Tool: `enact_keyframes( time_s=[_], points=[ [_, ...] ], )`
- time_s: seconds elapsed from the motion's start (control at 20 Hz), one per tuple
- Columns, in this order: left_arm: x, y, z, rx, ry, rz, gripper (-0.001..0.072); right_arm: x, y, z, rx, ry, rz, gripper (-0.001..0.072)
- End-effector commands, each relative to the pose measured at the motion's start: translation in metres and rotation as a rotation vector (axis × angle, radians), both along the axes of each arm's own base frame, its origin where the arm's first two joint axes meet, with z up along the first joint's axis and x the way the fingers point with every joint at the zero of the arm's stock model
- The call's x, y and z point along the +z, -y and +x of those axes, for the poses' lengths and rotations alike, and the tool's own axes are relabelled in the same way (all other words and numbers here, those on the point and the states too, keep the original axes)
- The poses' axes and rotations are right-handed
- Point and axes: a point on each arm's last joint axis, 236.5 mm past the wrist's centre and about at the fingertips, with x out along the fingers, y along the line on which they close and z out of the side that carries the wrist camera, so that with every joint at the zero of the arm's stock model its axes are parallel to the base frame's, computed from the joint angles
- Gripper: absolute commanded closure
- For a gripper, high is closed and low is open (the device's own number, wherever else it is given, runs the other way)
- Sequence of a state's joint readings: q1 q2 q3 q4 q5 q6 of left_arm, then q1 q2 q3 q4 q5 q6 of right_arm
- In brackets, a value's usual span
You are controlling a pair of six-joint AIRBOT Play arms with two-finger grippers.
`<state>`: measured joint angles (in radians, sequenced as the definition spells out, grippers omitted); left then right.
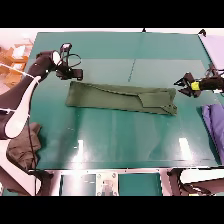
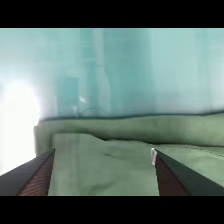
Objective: Fold the shirts.
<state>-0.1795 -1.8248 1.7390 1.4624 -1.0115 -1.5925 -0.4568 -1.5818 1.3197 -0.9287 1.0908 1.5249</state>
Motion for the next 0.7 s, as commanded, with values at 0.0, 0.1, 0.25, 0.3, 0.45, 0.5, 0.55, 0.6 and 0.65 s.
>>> enact_keyframes(
  time_s=[0.0,0.1,0.25,0.3,0.45,0.5,0.55,0.6,0.65],
  points=[
    [0.016,-0.021,-0.012,-0.020,-0.079,0.109,0.0061,-0.004,0.026,-0.033,0.156,-0.054,-0.045,0.0150],
    [0.017,-0.022,-0.023,-0.050,-0.120,0.126,0.0512,-0.020,0.034,-0.053,0.196,-0.099,-0.028,0.0110],
    [0.013,-0.018,-0.035,-0.061,-0.173,0.107,0.0687,-0.050,0.030,-0.066,0.263,-0.143,0.020,0.0051],
    [0.012,-0.014,-0.038,-0.067,-0.188,0.093,0.0687,-0.059,0.024,-0.064,0.285,-0.138,0.052,0.0021],
    [0.011,-0.007,-0.050,-0.091,-0.233,0.064,0.0687,-0.073,0.001,-0.046,0.307,-0.056,0.190,0.0021],
    [0.011,-0.005,-0.052,-0.094,-0.243,0.055,0.0687,-0.077,-0.006,-0.043,0.316,-0.039,0.228,0.0021],
    [0.011,-0.001,-0.054,-0.100,-0.251,0.043,0.0687,-0.083,-0.012,-0.042,0.323,-0.043,0.249,0.0021],
    [0.011,0.005,-0.057,-0.124,-0.256,0.019,0.0687,-0.089,-0.019,-0.043,0.337,-0.058,0.261,0.0021],
    [0.014,0.017,-0.059,-0.157,-0.255,-0.025,0.0687,-0.094,-0.027,-0.042,0.355,-0.069,0.268,0.0021]
  ],
)
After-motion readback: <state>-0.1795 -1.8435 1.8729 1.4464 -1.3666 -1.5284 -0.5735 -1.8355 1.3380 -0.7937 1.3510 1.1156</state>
